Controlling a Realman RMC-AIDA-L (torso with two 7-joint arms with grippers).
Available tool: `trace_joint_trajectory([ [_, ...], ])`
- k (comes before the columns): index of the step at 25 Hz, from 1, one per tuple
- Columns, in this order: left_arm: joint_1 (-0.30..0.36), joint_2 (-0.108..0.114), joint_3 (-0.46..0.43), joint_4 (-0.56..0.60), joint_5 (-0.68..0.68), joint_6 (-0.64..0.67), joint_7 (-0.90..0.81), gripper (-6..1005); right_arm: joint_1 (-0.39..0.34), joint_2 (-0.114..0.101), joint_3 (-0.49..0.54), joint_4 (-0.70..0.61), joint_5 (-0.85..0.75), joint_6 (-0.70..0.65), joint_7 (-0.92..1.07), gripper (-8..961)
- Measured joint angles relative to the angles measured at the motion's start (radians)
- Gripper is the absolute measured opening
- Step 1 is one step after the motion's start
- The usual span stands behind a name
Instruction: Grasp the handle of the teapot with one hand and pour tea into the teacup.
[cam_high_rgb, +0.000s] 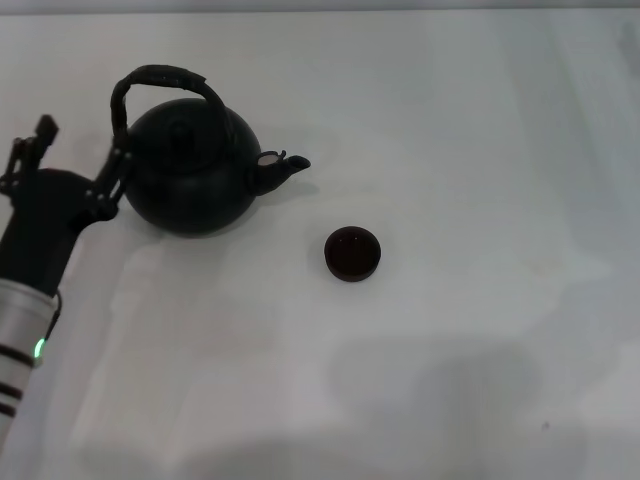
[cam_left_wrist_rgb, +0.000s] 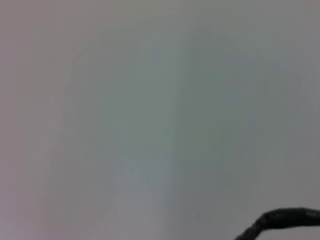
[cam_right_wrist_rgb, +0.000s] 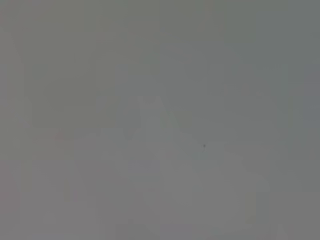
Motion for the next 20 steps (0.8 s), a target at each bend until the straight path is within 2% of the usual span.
trace_joint_trajectory([
  [8,0.016,0.004,-0.022,-0.038,-0.110,0.073,-0.002,828,-0.022,0.002,-0.010,0.000,-0.005,0.017,0.000,838],
  [9,0.007,0.004,-0.024,-0.059,-0.170,0.095,-0.003,828,-0.025,0.002,-0.010,0.003,-0.006,0.026,0.000,838],
  [13,-0.011,0.005,-0.045,-0.078,-0.238,0.100,-0.019,828,-0.040,0.001,-0.012,0.022,-0.008,0.073,0.000,838],
  [20,-0.066,0.006,-0.076,-0.166,-0.275,0.085,-0.148,827,-0.058,0.001,-0.039,0.028,-0.011,0.083,-0.003,838],
])
